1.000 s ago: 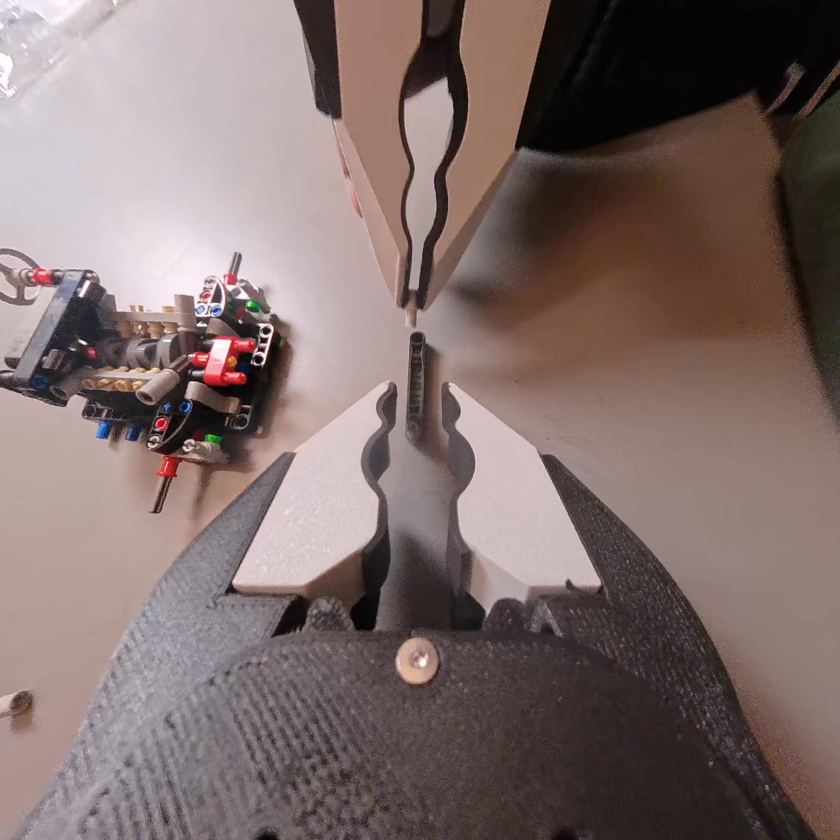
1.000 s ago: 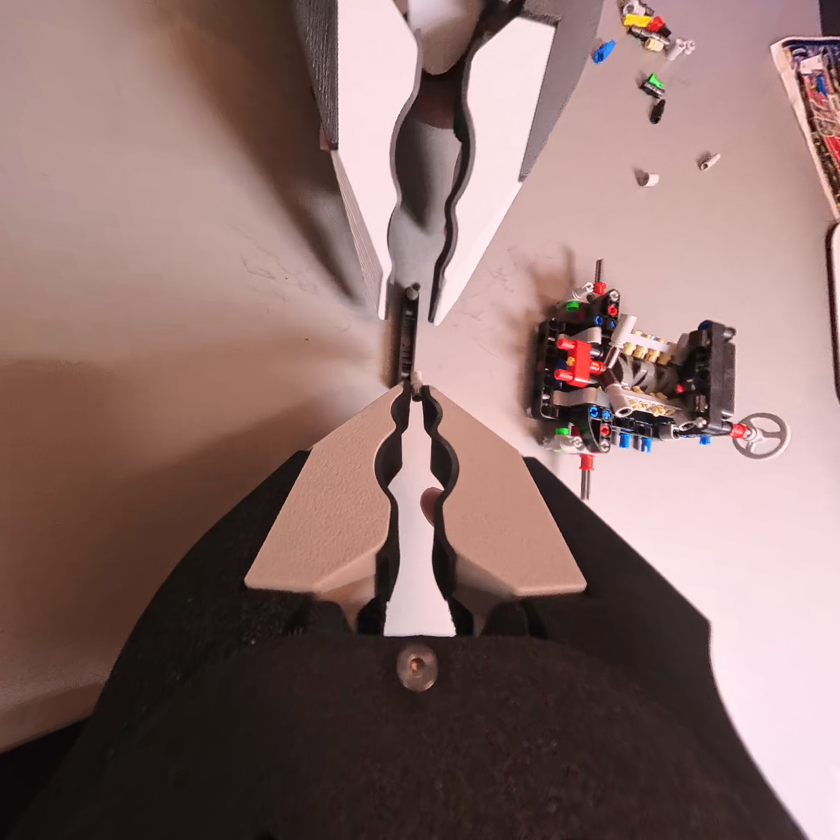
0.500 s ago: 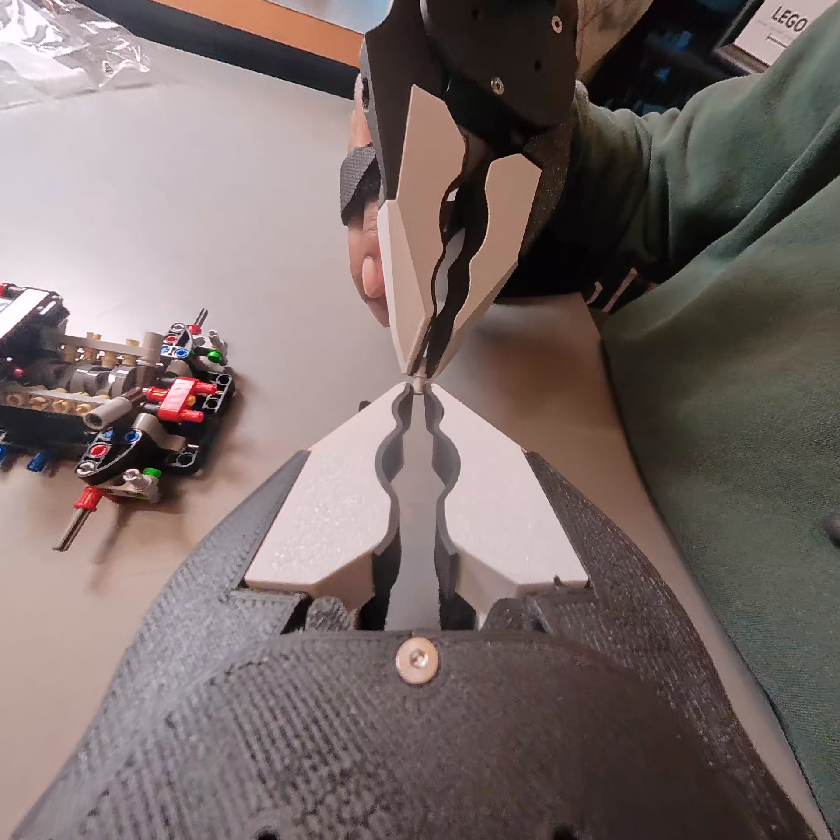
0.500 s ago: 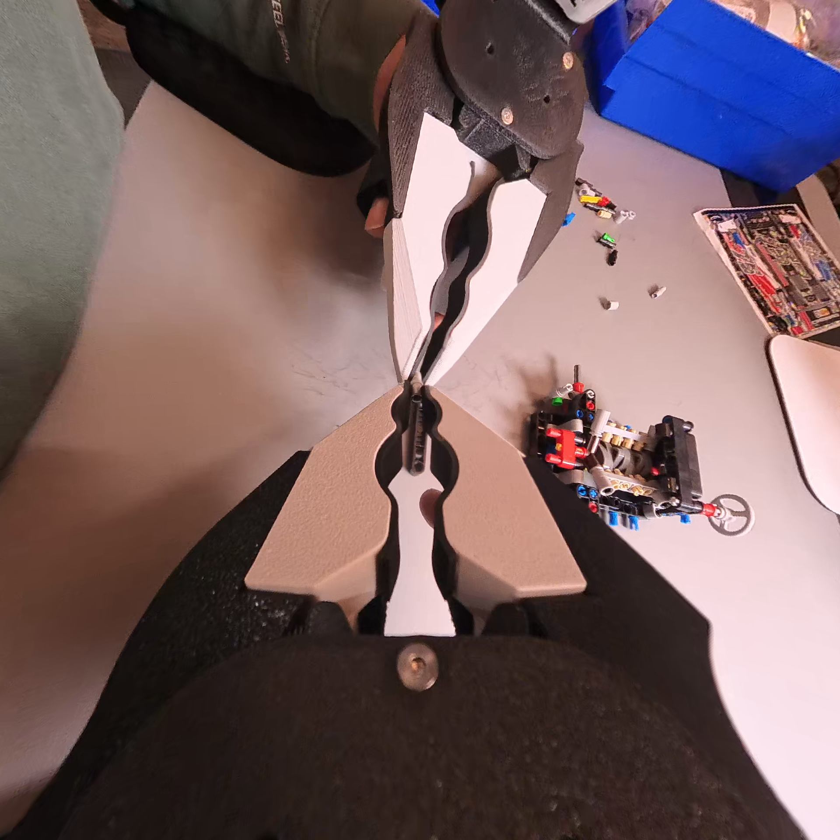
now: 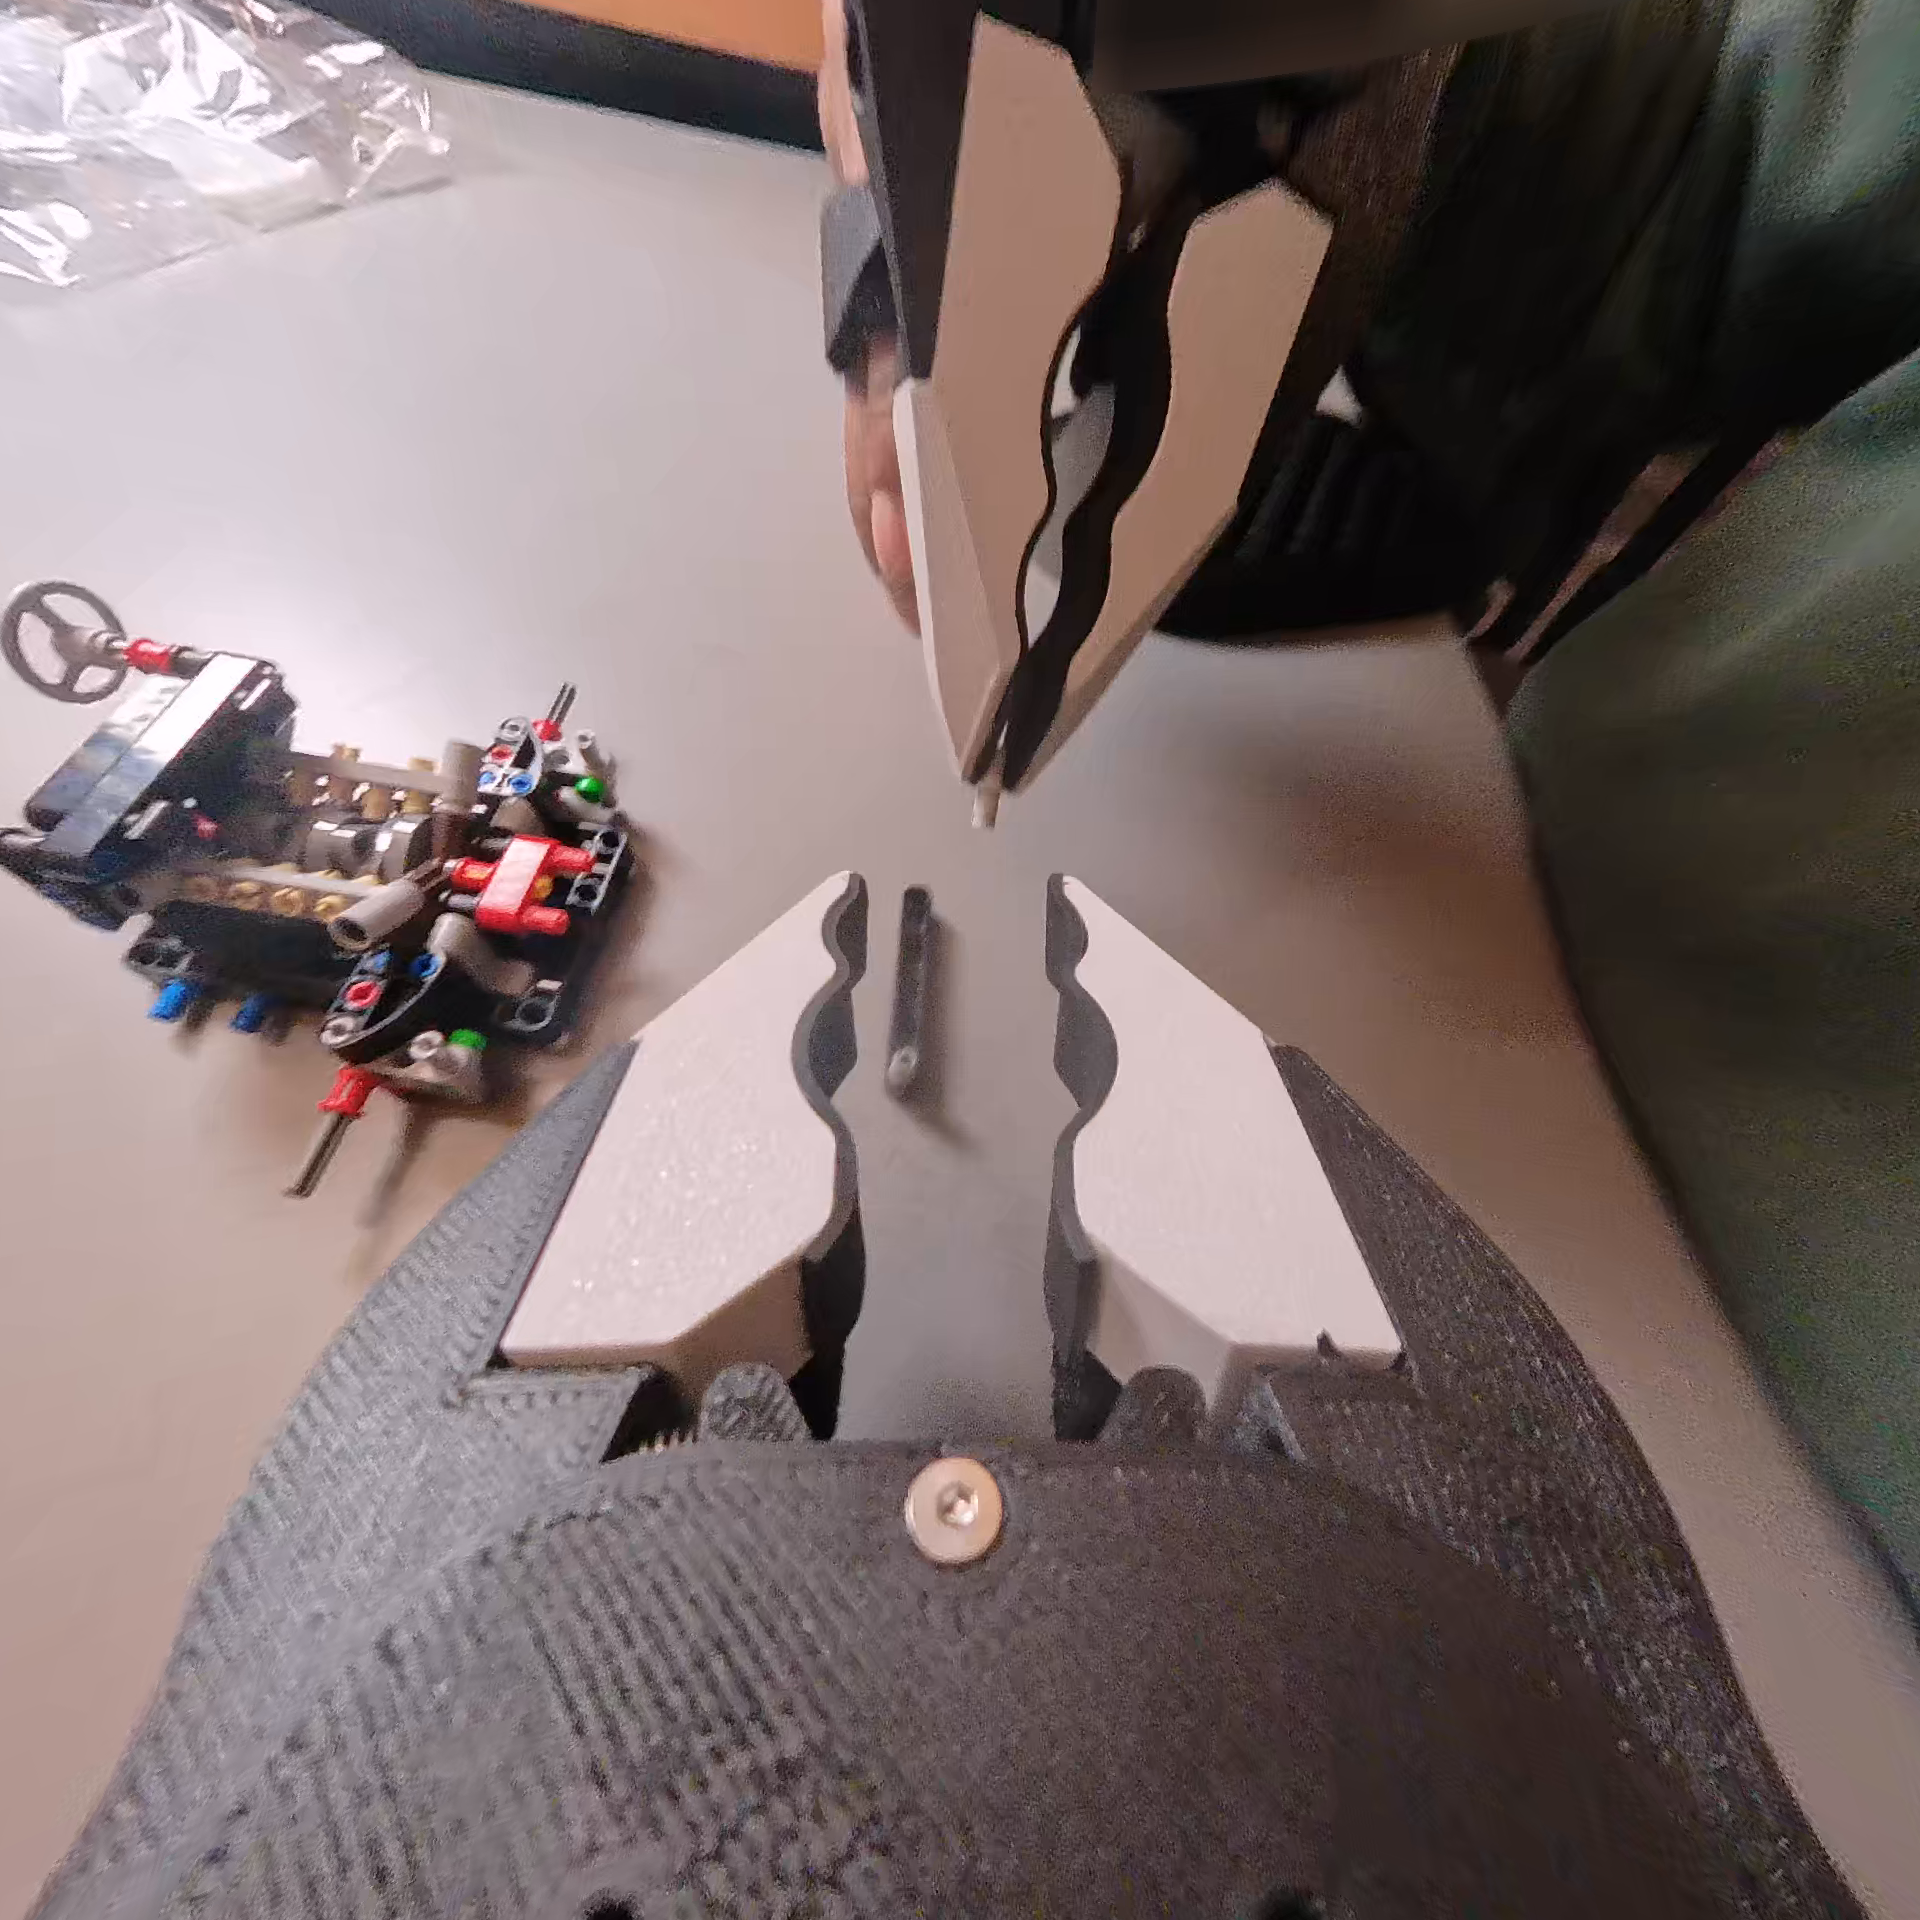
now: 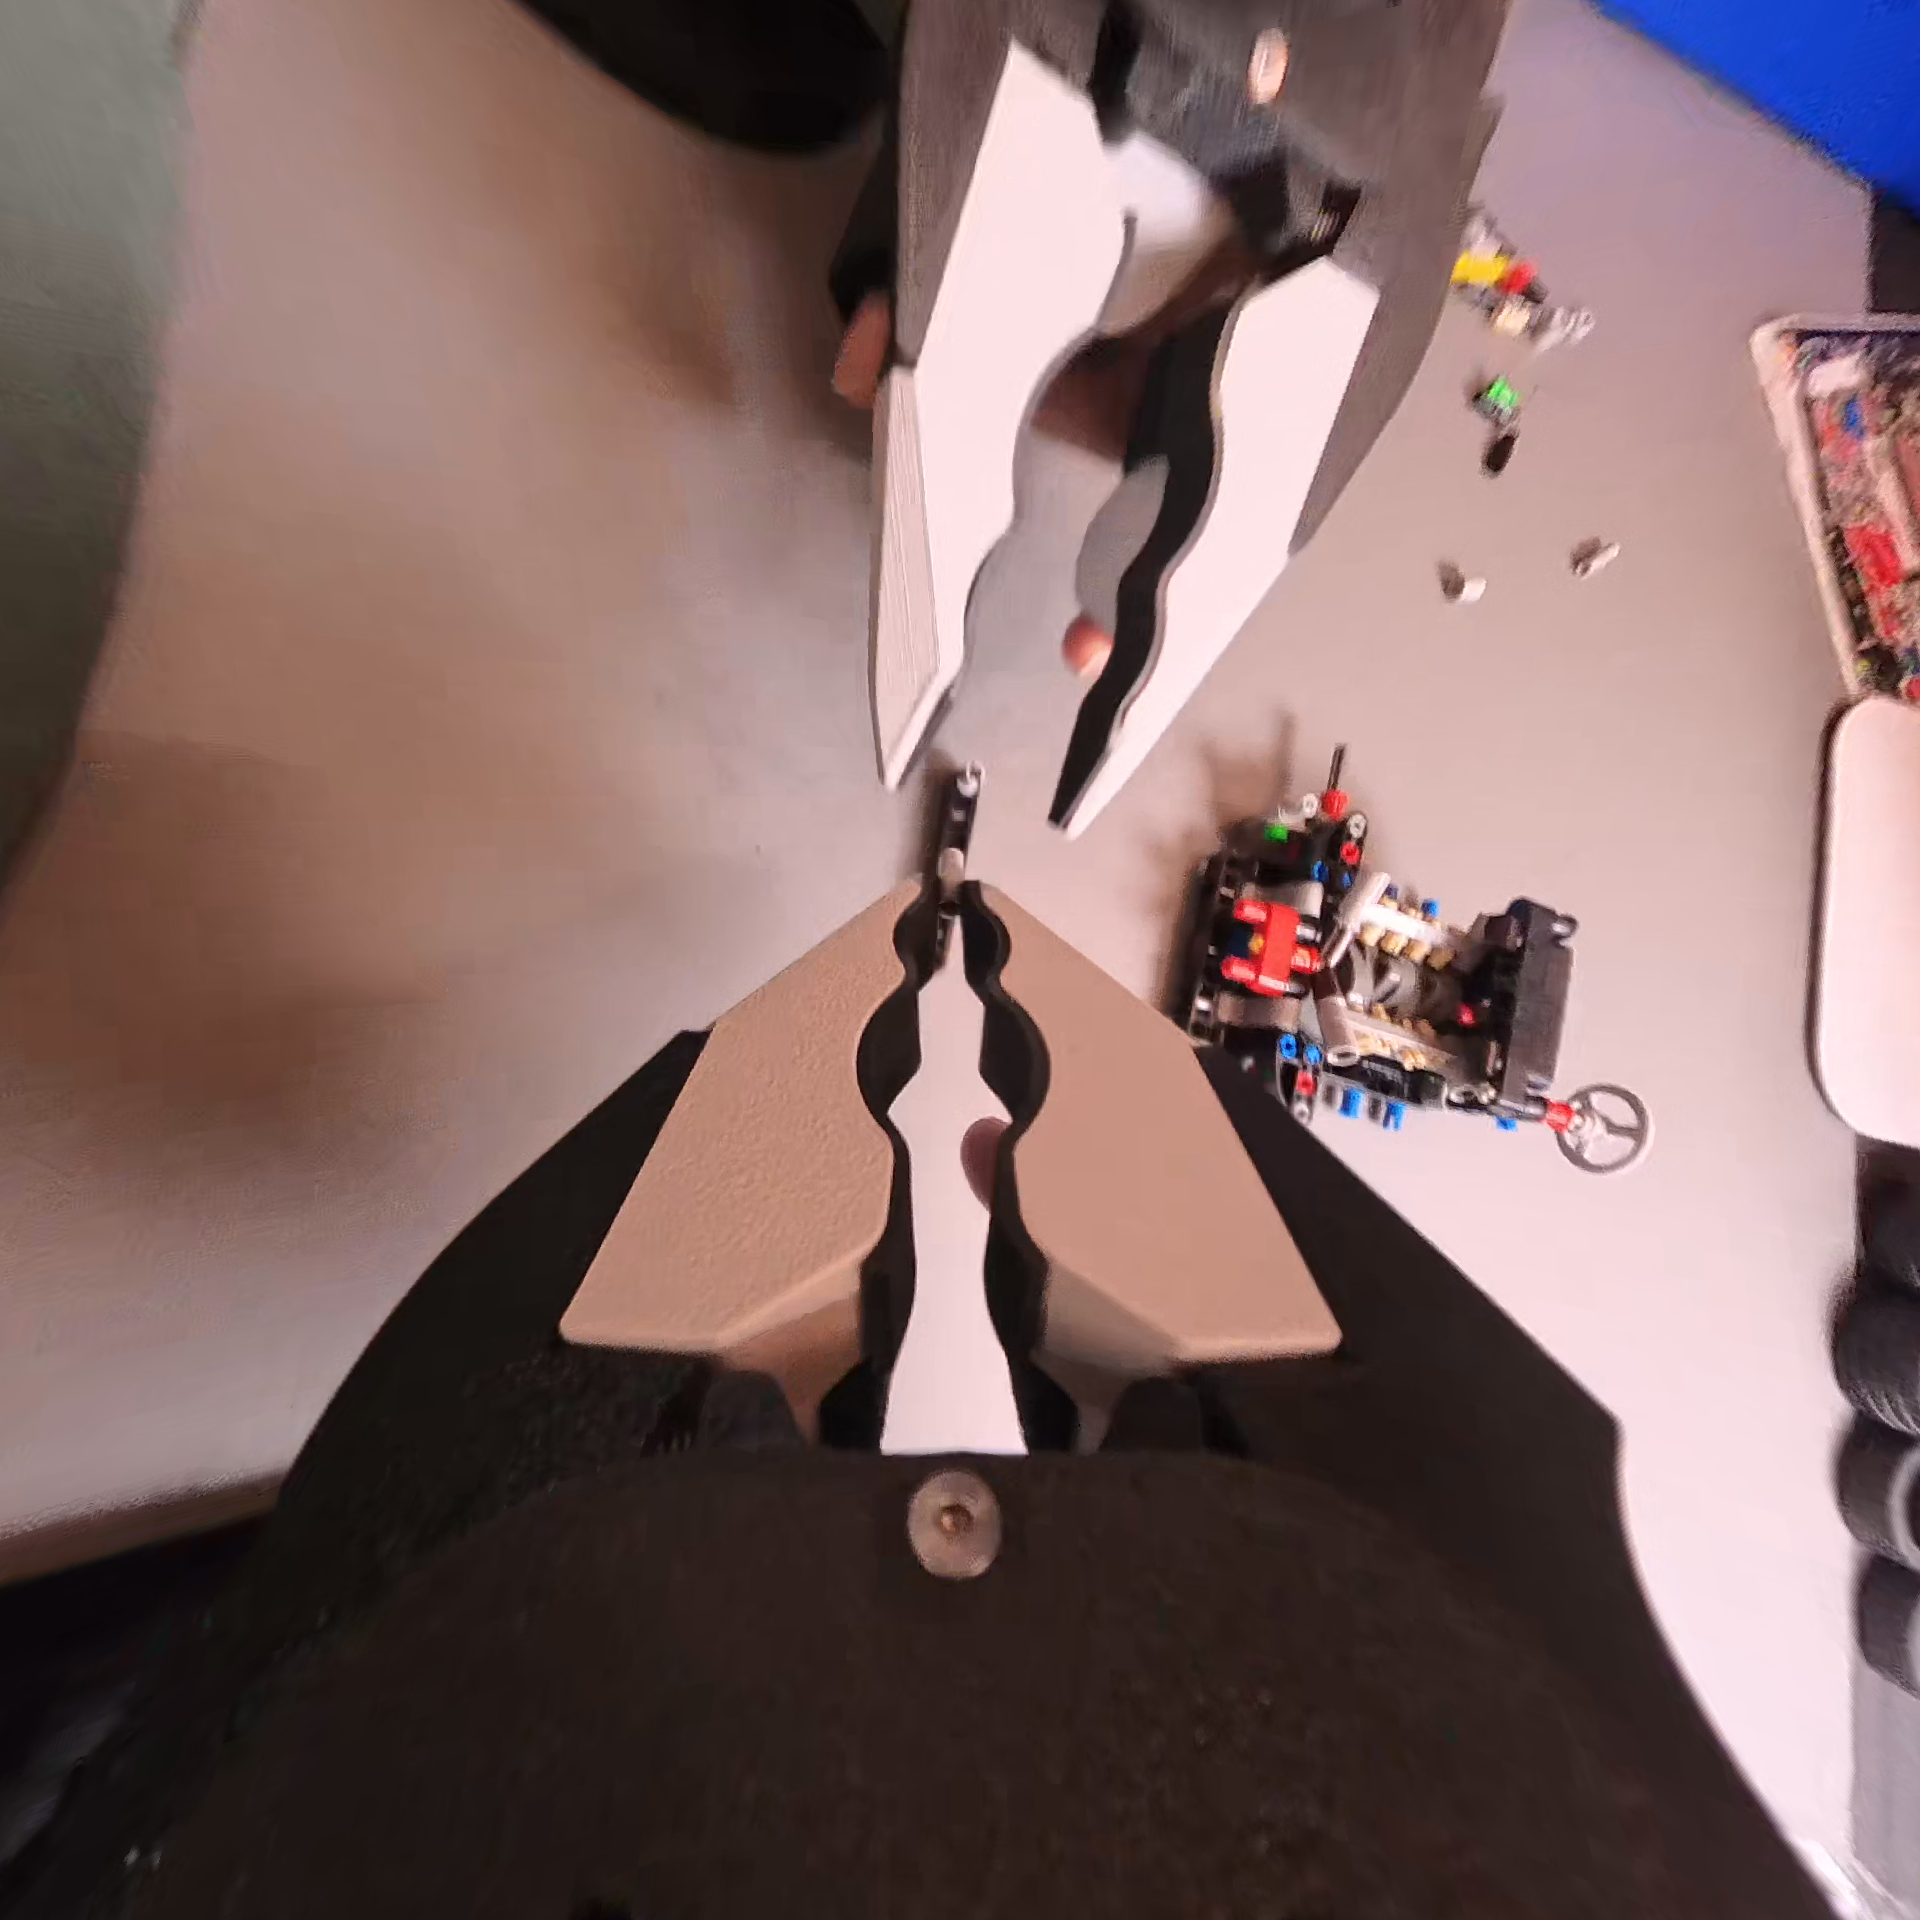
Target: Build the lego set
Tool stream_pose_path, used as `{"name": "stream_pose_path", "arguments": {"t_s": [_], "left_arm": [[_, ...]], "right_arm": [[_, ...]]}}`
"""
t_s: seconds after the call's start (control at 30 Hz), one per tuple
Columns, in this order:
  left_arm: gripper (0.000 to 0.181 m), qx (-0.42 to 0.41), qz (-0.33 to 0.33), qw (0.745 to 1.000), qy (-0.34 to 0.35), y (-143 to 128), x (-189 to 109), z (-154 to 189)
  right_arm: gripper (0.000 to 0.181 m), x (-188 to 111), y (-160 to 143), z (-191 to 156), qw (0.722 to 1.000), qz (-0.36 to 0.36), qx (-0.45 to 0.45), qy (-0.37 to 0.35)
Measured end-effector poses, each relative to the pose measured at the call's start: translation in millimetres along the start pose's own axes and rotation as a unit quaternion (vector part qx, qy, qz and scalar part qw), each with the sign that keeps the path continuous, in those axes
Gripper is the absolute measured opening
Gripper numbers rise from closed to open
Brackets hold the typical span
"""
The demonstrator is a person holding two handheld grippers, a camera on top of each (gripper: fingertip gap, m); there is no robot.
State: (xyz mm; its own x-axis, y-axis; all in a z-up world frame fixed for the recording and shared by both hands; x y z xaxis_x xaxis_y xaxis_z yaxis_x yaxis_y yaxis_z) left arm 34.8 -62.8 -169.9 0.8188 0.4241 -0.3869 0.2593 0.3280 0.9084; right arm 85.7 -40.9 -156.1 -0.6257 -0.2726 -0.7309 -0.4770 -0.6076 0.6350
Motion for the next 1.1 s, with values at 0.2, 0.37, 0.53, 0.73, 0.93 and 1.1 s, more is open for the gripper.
{"name": "stream_pose_path", "arguments": {"t_s": [0.2,0.37,0.53,0.73,0.93,1.1], "left_arm": [[0.024,0.046,-0.086,0.995,0.034,-30,10,-9],[0.015,0.062,-0.116,0.990,0.044,-39,13,-14],[0.007,0.068,-0.118,0.990,0.042,-39,12,-16],[0.007,0.074,-0.115,0.990,0.032,-39,13,-17],[0.007,0.067,-0.115,0.991,0.011,-38,13,-21],[0.007,0.060,-0.116,0.991,0.007,-38,14,-21]], "right_arm": [[0.003,18,-23,0,0.986,-0.148,-0.053,0.063],[0.003,30,-27,2,0.970,-0.206,-0.085,0.096],[0.003,33,-28,2,0.957,-0.243,-0.103,0.120],[0.003,34,-27,2,0.940,-0.282,-0.134,0.136],[0.003,36,-24,2,0.918,-0.315,-0.193,0.147],[0.003,37,-22,2,0.920,-0.312,-0.174,0.163]]}}
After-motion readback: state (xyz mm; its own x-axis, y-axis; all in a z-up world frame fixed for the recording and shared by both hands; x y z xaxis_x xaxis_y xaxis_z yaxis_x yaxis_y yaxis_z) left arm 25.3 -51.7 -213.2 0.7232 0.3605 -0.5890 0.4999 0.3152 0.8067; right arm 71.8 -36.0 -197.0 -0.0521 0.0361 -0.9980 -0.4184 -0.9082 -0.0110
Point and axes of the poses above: each gripper's, where its closed fingertips meet, x out along the fingers, y out of its top, z = x × y across the jaws, the point moved 3 cm from there along -x, back along the fingers, and after that the axes turned 3 degrees about z, right-handed, at the moved point
